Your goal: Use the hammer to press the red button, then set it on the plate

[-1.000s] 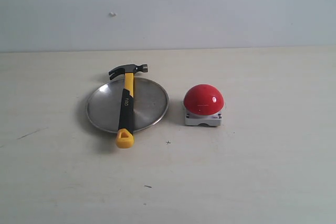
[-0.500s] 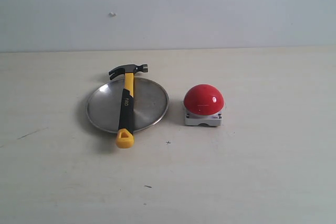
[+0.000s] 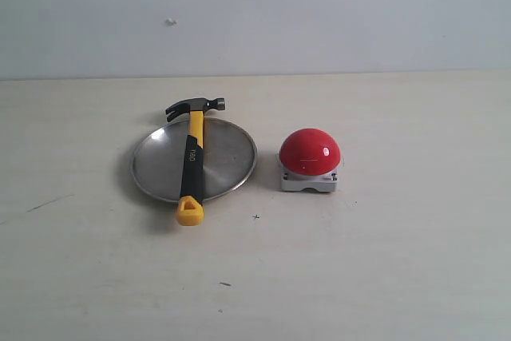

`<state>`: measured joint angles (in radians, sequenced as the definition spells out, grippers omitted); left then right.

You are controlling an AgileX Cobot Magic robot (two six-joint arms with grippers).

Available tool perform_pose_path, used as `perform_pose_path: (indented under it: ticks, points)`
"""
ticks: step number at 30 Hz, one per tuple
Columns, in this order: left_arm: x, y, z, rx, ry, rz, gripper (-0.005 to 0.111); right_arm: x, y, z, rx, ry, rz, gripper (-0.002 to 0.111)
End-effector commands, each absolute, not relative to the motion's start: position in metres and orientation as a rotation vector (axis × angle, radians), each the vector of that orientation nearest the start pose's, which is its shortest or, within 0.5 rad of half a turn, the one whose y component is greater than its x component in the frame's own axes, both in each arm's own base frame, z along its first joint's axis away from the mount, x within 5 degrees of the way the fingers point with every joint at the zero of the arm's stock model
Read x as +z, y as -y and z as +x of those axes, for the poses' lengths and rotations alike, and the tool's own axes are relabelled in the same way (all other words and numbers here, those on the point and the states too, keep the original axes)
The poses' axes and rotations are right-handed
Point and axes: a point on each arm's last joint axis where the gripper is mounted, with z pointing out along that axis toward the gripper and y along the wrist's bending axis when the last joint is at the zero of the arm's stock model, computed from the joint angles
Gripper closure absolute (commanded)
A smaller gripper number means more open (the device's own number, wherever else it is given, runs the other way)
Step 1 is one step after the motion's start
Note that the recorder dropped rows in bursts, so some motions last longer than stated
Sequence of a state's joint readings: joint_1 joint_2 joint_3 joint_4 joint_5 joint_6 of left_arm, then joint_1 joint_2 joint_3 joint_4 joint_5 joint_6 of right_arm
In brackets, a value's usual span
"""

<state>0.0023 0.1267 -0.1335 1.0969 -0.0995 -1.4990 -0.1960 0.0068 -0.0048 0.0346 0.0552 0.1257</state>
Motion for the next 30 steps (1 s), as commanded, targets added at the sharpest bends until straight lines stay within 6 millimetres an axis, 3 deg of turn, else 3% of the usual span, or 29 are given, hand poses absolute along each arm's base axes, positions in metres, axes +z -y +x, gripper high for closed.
perform_pose_path:
  ticks: [1,11,18,30]
  points:
    - [0.252,0.008,0.062,-0.398,-1.434,-0.22,0.107,0.208,0.011,0.055,-0.028,-1.515,0.265,0.108]
    - [0.21,0.007,0.067,-0.38,-1.556,-0.255,0.107,0.208,0.011,0.055,-0.028,-1.515,0.265,0.108]
    - [0.206,0.0,0.067,-0.309,-1.584,-0.323,0.107,0.208,0.011,0.055,-0.028,-1.515,0.265,0.108]
    - [0.21,0.001,0.067,-0.05,-1.554,-0.038,0.107,0.208,0.011,0.055,-0.028,-1.515,0.265,0.108]
